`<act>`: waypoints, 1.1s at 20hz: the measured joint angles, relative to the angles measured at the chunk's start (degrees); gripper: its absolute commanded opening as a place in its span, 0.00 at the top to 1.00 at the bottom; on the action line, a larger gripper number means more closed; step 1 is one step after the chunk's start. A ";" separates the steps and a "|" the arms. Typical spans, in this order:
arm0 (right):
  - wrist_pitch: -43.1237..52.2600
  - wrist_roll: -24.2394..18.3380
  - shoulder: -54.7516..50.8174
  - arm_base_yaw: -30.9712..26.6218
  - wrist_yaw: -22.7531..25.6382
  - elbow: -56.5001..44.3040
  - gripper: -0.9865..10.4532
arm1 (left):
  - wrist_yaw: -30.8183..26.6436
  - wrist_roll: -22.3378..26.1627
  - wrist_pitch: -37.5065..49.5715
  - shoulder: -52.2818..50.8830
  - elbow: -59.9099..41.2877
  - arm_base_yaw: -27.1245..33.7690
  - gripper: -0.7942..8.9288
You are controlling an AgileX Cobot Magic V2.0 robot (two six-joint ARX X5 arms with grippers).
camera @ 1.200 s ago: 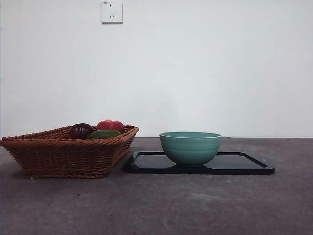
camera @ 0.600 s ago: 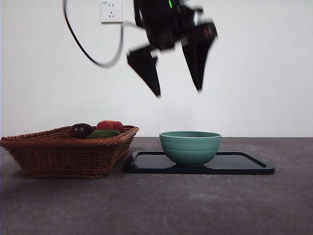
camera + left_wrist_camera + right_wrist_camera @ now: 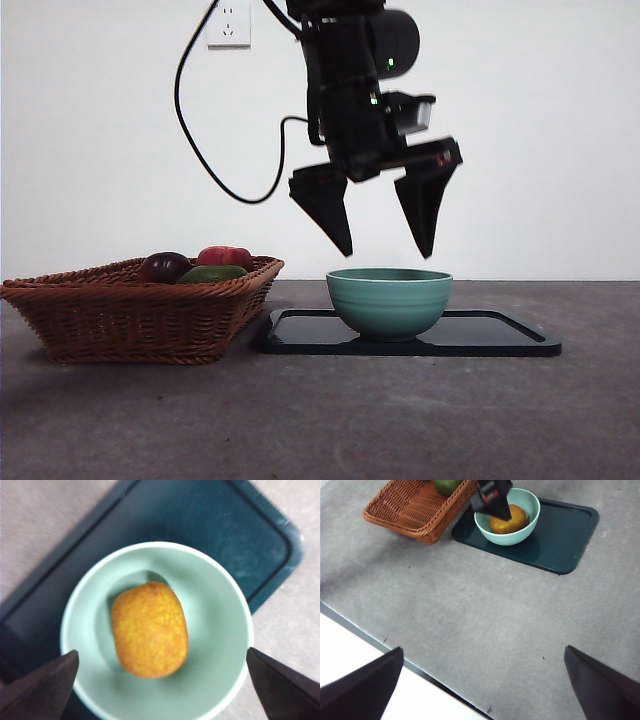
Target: Pick up the wifruite, put it on the bowl, pick up the plate, put it on desk
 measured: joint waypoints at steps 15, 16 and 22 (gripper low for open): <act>0.00 0.00 0.02 0.00 0.00 0.00 0.46 | -0.02 -1.55 3.58 4.61 0.00 0.02 0.47; 0.00 0.00 0.02 0.00 0.00 0.00 0.46 | -0.11 -1.64 3.74 4.72 0.00 0.02 0.51; -0.02 0.02 0.02 0.00 0.00 0.00 0.46 | -0.20 -2.99 3.61 5.97 0.00 0.20 0.54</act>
